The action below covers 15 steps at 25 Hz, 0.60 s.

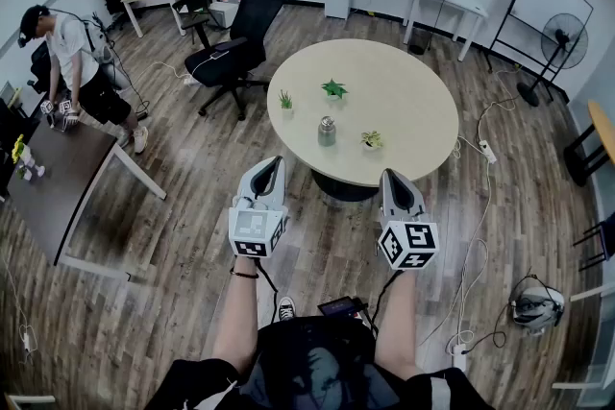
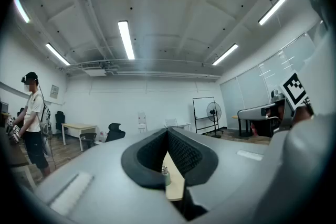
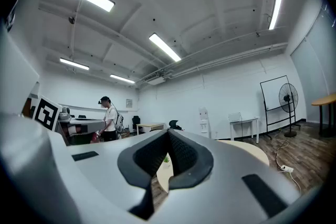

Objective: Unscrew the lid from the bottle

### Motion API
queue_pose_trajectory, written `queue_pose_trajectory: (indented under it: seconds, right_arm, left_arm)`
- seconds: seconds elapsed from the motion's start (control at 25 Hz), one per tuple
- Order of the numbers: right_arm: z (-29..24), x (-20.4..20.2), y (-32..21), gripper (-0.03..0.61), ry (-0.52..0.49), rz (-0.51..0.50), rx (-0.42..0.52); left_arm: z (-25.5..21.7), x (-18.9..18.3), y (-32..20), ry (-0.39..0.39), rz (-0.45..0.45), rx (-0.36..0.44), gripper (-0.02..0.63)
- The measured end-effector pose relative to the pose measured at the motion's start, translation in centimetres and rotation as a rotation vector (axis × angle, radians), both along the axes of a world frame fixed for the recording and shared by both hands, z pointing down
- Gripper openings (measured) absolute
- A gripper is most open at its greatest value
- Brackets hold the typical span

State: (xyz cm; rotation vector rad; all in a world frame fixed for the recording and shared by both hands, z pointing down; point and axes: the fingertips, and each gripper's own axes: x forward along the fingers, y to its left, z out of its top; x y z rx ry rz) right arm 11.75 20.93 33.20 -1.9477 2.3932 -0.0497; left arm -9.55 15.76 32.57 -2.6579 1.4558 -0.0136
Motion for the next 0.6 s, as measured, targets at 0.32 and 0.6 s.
queue_pose_trajectory:
  seconds: [0.32,0.6]
  right_arm:
    - [0.17,-0.26,0.17,0.002,-0.026,-0.012,0.01]
    - [0.01,0.42,0.72,0.002,-0.022,-0.007,0.008]
  left_arm:
    - [0.39,-0.2,0.17,-0.004,0.0,-0.002,0.0]
    - [0.08,0.5,0.74,-0.006,0.001,0.002,0.0]
